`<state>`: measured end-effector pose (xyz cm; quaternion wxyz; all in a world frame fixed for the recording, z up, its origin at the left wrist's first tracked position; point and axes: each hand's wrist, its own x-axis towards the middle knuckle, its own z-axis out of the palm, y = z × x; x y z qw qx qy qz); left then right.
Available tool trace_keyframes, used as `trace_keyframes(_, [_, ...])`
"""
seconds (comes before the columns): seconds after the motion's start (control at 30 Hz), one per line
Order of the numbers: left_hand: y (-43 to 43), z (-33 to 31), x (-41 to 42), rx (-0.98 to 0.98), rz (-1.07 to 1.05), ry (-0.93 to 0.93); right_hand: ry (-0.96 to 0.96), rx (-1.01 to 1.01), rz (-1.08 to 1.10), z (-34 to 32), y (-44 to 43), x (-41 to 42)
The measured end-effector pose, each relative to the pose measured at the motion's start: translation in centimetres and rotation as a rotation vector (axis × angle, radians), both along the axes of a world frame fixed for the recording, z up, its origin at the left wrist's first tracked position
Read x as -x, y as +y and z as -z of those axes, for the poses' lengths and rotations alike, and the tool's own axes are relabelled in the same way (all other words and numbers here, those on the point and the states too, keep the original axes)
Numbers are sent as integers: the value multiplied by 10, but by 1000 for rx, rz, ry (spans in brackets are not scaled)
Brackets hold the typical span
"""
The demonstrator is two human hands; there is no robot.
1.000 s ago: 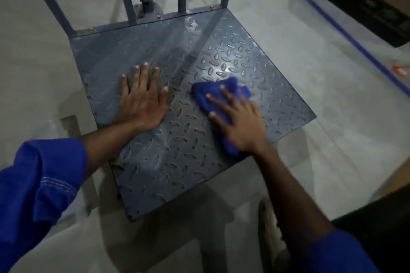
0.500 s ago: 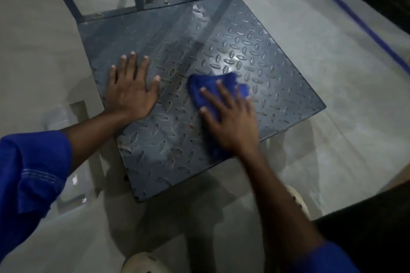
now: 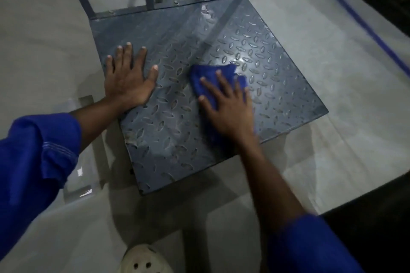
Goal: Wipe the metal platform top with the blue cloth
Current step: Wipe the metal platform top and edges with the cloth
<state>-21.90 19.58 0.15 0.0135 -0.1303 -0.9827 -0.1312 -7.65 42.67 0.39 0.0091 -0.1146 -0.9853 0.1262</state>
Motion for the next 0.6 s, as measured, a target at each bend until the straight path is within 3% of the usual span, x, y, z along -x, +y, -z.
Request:
trace_keyframes(0.17, [2, -1, 2, 28, -10, -22, -18, 89, 238, -7, 42, 48])
trace_keyframes(0.37, [4, 1, 9, 48, -32, -8, 24, 12, -232, 5, -52, 8])
trace_keyframes(0.6, [6, 3, 15, 44, -38, -14, -34, 52, -10, -10, 28, 128])
